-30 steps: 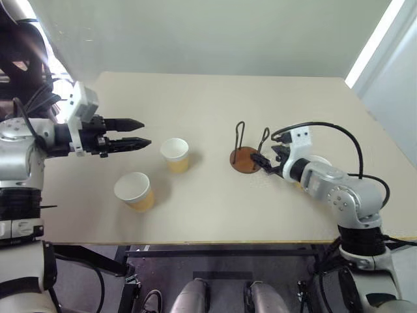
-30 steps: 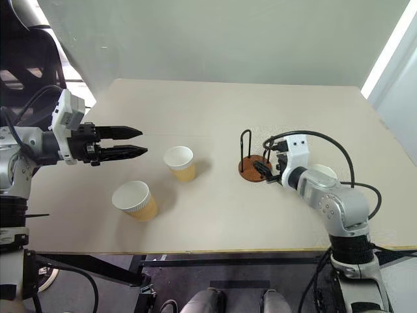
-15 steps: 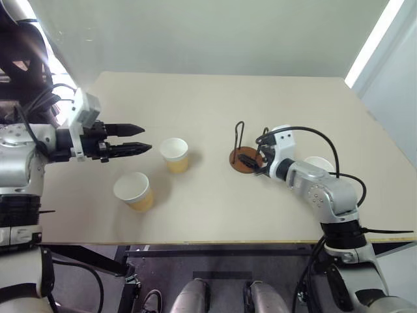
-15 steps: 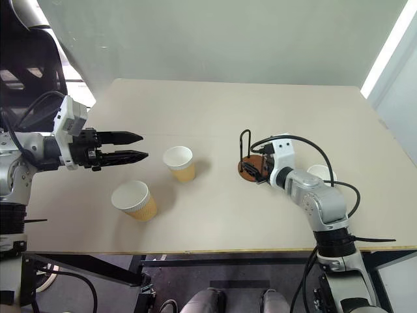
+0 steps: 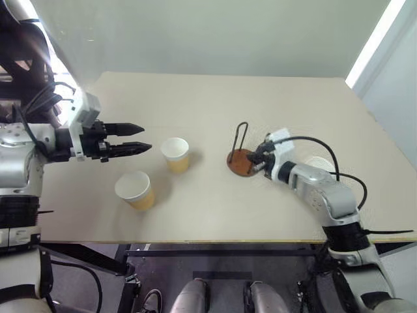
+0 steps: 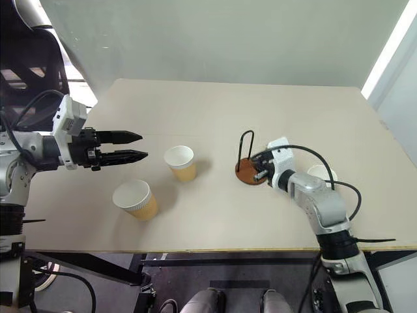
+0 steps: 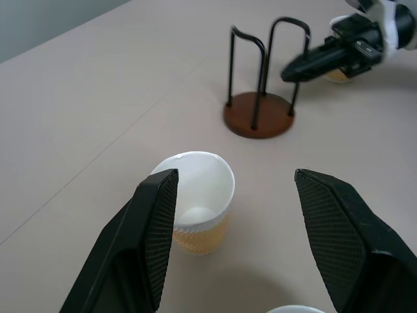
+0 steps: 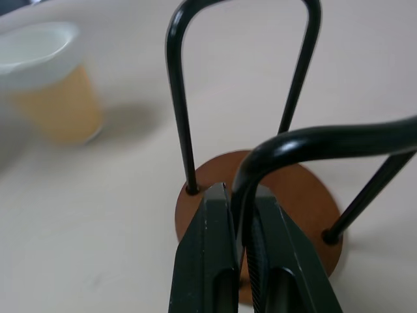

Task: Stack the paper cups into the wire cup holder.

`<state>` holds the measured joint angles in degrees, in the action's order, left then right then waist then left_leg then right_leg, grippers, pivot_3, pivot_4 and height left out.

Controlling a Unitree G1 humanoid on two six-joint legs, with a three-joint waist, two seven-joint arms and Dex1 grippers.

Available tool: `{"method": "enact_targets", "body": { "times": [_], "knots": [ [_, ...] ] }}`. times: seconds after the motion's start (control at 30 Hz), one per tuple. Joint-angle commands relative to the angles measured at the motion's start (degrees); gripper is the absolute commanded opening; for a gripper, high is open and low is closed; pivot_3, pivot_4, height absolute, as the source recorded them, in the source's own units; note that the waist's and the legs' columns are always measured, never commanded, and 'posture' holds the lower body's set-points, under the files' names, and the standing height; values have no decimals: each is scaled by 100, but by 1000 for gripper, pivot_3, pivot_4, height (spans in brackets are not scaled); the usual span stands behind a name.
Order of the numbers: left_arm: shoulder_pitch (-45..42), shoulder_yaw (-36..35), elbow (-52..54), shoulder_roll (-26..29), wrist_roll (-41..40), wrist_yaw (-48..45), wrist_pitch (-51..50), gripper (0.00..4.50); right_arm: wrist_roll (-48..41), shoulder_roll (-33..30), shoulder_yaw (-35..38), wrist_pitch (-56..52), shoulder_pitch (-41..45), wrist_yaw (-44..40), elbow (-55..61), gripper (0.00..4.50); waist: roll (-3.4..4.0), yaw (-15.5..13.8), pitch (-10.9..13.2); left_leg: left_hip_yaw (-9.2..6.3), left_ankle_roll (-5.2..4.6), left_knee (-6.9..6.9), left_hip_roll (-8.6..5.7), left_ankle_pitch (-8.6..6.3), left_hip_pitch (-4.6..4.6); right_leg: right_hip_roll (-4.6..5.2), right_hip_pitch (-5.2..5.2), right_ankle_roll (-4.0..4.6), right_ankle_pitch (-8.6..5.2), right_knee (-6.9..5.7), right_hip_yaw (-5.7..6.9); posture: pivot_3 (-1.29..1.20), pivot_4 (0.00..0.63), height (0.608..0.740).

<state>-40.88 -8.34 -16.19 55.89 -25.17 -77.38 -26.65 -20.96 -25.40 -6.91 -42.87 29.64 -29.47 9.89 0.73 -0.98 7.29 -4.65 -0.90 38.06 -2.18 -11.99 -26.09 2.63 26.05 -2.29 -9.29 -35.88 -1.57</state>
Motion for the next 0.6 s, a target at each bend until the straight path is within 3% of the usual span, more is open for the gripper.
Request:
{"method": "enact_targets", "body": {
  "times": [0.03,0.23,0.6],
  "knots": [
    [-146,-125,33,123,-39,-46,74,3058,-375,-386,-96,102,-300,-846,977,34,0,7,0,0,1,-1,0,0,0,0,0,0,0,0,0,0,150,740],
    [-315,13,-109,68,41,-117,132,3058,-449,-766,-414,134,-734,-1443,1638,34,-3,30,1,0,6,-6,7,13,4,-5,0,0,-1,-1,0,0,150,740],
    [-498,176,-277,5,91,-199,226,3058,-20,-847,-657,316,-745,-1447,1607,34,-5,41,1,-1,-1,-6,8,46,5,-6,-3,27,17,-2,-4,0,150,740]
  ]
}}
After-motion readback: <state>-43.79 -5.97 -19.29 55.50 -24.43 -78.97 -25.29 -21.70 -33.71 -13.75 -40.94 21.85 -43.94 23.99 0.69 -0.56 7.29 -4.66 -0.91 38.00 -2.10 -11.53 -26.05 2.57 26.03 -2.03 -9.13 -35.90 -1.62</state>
